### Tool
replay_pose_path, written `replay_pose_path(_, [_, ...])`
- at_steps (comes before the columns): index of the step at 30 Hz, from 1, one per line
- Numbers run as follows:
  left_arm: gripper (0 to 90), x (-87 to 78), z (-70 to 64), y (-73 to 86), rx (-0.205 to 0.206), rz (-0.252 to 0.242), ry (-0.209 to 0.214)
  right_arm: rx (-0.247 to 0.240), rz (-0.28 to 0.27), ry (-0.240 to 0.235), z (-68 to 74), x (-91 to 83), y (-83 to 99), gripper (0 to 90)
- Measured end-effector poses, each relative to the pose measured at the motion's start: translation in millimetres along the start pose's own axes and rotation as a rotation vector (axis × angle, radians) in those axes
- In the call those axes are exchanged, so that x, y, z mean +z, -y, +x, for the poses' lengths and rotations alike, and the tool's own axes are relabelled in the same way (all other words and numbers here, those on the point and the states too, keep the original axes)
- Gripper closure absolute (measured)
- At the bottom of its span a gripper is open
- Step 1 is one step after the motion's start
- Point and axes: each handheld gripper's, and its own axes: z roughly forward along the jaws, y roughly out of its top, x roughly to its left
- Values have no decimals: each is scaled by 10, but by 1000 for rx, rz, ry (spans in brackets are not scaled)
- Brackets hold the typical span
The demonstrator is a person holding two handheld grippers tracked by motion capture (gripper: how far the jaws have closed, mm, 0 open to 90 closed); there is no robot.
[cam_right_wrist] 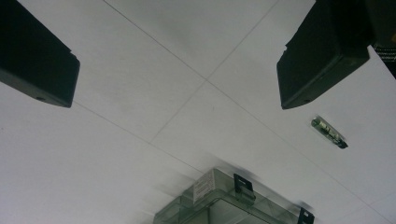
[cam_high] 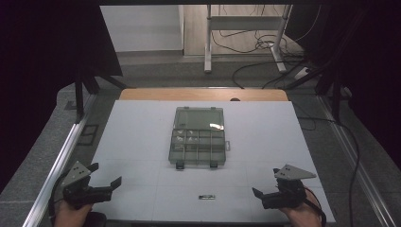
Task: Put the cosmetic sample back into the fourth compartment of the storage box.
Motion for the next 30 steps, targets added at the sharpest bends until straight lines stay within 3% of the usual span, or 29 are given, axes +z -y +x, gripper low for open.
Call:
replay_pose_path(6, [2, 8, -4, -3, 3, 6, 5, -8, 5, -15, 27, 51, -31, 0])
replay_pose_path(10, [3, 10, -8, -4, 8, 7, 4, -14, -3, -66, 97, 140, -84, 0])
replay_pose_path(17, [3, 14, -10, -6, 13, 10, 6, -21, 4, -103, 175, 228, -133, 0])
replay_pose_path(30, [5, 21, -16, -10, 19, 16, 7, -51, 66, -123, 274, 384, -218, 0])
